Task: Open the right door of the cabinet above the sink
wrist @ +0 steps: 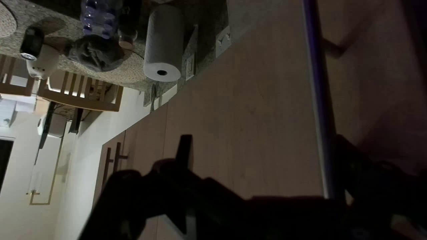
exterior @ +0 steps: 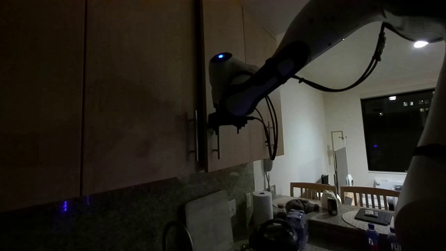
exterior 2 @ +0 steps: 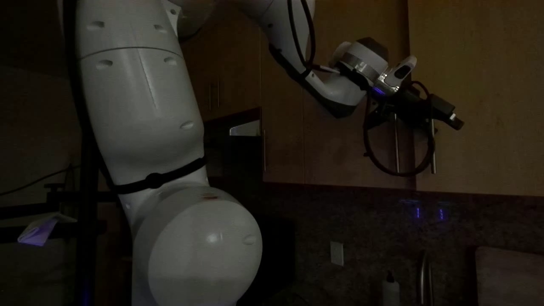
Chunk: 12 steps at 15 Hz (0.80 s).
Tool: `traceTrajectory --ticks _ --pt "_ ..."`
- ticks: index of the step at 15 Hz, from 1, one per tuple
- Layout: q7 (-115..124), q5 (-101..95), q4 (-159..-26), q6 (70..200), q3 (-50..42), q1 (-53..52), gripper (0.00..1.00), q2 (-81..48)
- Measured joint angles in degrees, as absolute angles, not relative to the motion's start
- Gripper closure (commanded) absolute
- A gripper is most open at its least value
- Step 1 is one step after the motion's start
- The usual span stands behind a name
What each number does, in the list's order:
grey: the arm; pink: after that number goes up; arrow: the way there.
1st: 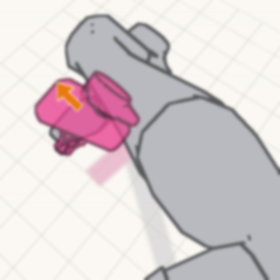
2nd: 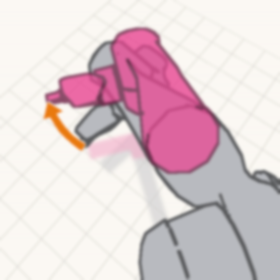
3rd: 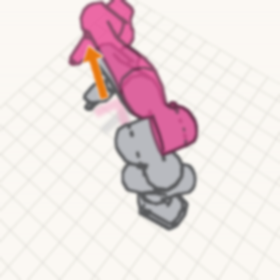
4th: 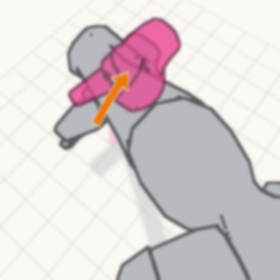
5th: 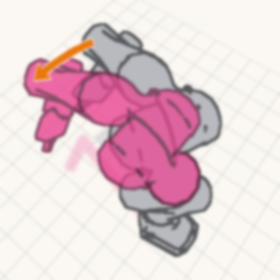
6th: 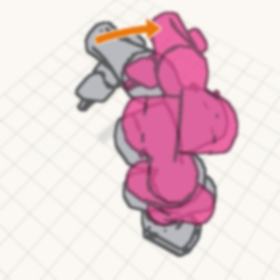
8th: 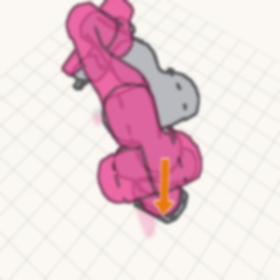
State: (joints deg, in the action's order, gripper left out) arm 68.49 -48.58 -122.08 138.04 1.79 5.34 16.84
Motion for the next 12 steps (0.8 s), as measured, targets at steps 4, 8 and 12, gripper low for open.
traceTrajectory --ticks 4,8,12 --pt "64.17 -48.47 -125.83 143.88 -0.48 5.36 0.0 19.5" --pt "58.55 -47.01 -128.94 147.54 -2.37 5.56 0.0 22.13" --pt "52.88 -44.33 -130.79 147.67 -3.15 5.97 0.0 24.44"
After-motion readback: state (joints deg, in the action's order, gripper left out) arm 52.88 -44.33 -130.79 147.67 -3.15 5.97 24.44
